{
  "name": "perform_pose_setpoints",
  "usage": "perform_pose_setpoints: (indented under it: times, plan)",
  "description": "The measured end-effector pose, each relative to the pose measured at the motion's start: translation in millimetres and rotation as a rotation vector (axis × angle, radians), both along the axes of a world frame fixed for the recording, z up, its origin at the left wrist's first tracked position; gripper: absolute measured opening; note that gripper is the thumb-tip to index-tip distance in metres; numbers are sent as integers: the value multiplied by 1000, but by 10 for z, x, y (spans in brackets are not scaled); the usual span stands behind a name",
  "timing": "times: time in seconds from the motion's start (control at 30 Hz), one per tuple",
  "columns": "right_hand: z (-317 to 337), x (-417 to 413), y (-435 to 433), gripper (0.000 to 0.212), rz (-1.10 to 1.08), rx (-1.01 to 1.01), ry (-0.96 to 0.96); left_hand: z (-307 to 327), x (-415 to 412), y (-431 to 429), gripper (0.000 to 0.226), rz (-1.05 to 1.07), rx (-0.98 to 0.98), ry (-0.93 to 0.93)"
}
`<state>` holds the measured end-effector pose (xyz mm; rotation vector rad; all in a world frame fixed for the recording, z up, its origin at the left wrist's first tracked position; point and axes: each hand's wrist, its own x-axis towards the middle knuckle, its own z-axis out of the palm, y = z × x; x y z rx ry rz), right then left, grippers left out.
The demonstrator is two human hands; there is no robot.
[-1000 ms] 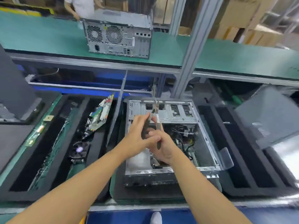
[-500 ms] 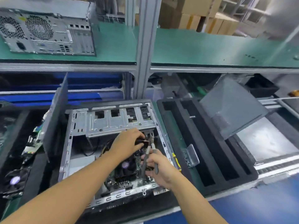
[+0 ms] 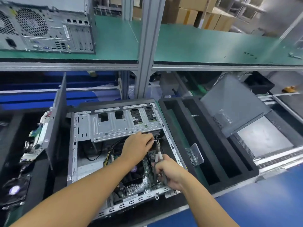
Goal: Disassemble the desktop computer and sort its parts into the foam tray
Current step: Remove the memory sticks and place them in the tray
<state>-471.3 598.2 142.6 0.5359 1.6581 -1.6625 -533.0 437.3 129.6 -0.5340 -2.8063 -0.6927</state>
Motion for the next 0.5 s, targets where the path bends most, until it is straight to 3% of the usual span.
perform_pose_setpoints:
  times: [0.2, 0.5]
  plan:
    - [75, 3, 0, 49, 15, -41, -22, -42, 9, 4, 11, 38, 154, -135]
    - [19, -63, -30, 56, -60, -40, 46, -54, 1, -25, 8, 51, 209, -172]
